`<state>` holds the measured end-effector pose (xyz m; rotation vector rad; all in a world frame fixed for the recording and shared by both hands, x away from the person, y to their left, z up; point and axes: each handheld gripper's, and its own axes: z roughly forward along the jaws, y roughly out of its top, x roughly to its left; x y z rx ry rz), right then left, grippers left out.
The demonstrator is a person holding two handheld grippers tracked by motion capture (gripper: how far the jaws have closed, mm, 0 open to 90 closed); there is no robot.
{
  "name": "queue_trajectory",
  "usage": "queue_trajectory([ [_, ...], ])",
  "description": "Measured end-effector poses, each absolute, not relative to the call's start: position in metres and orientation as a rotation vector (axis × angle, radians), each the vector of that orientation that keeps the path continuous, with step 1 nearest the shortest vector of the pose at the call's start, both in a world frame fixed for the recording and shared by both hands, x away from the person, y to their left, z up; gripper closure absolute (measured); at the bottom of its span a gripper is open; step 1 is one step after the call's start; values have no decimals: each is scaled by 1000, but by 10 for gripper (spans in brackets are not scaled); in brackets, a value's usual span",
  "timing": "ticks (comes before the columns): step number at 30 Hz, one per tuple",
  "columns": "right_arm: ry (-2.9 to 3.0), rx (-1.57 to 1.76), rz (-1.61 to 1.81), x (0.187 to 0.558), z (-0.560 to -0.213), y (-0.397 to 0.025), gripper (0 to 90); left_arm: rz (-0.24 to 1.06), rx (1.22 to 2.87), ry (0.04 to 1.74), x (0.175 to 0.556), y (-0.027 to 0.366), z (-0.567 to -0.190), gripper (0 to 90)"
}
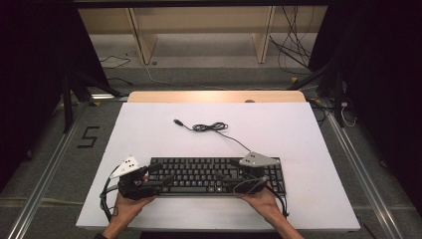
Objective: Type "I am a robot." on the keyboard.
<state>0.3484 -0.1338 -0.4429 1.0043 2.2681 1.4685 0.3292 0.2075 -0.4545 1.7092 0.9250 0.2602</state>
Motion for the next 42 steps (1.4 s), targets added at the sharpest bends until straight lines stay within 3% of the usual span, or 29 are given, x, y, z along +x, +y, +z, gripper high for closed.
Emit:
queue_trajectory([
  [17,2304,1003,1449,359,-445,-118,324,270,1708,930,329,210,-454,263],
  [18,2405,1046,1339,379,-455,-94,324,270,1708,930,329,210,-454,263],
  [19,2405,1046,1339,379,-455,-94,701,270,1708,930,329,210,-454,263],
  [27,2413,1048,1332,380,-455,-93,701,269,1705,932,329,210,-454,263],
  [36,2441,1051,1297,384,-459,-84,892,269,1706,934,329,210,-454,263],
  [42,2470,1050,1255,387,-465,-76,900,269,1705,937,329,211,-454,263],
])
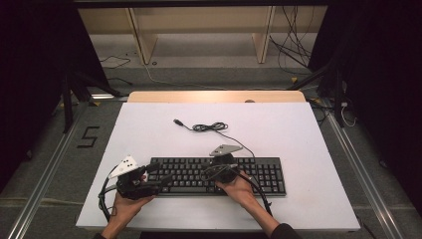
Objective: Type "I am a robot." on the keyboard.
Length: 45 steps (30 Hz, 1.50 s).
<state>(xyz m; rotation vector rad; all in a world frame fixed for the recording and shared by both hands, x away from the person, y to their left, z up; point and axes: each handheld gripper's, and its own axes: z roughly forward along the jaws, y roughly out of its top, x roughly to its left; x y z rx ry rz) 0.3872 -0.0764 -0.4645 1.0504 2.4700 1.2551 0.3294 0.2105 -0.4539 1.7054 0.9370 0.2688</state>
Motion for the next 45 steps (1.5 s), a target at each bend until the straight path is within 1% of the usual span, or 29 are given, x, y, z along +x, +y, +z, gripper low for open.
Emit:
queue_trajectory([
  [24,2506,1049,1132,391,-480,-63,900,268,1712,936,329,210,-454,262],
  [34,2485,1107,1191,392,-477,-67,900,269,1710,943,330,211,-454,262],
  [38,2447,1112,1251,390,-471,-73,836,270,1710,946,330,213,-454,261],
  [40,2430,1118,1268,389,-467,-76,791,272,1710,947,330,213,-454,261],
  [42,2416,1120,1283,388,-465,-80,771,272,1710,950,330,213,-454,261],
  [44,2399,1132,1301,387,-463,-85,704,272,1711,951,330,213,-454,261],
  [45,2397,1130,1306,386,-462,-88,702,272,1712,951,331,213,-454,261],
])
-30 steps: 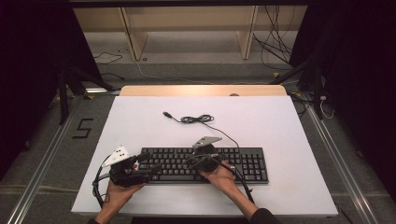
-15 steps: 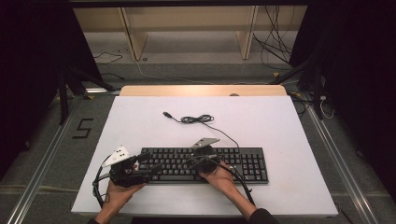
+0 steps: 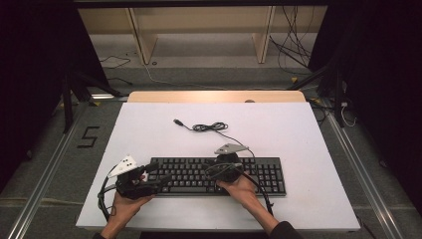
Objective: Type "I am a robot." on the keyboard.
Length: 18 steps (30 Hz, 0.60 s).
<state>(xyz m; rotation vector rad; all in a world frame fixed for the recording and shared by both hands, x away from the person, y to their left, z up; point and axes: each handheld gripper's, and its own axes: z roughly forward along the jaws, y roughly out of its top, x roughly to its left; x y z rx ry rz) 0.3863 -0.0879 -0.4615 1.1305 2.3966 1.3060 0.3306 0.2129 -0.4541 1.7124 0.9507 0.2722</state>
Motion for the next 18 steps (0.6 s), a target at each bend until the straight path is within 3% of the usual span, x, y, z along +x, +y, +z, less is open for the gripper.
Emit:
queue_trajectory([
  [9,2361,1147,1368,381,-454,-106,470,279,1716,967,332,215,-454,261],
  [18,2347,1106,1425,371,-448,-110,367,287,1706,1006,333,222,-453,262],
])
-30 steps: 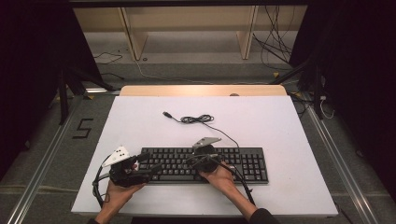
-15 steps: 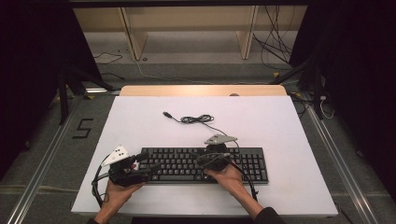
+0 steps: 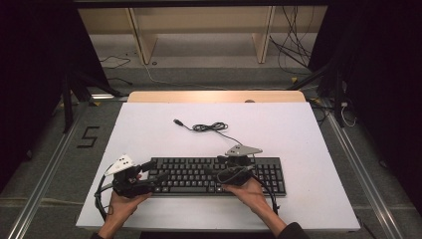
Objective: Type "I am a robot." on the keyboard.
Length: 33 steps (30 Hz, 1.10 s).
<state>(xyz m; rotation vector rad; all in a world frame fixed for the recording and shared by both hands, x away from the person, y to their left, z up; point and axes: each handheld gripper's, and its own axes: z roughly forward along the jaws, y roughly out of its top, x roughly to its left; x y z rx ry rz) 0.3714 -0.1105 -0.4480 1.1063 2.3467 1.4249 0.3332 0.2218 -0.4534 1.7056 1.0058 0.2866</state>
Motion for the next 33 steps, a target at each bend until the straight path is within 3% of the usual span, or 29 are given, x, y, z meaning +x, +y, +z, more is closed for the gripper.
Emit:
queue_trajectory([
  [10,2350,1081,1459,361,-445,-113,319,283,1743,1093,337,228,-458,307],
  [24,2349,1049,1482,352,-443,-116,291,290,1932,1160,339,235,-468,768],
  [33,2349,1035,1499,347,-443,-116,291,266,1997,1165,340,233,-473,887],
])
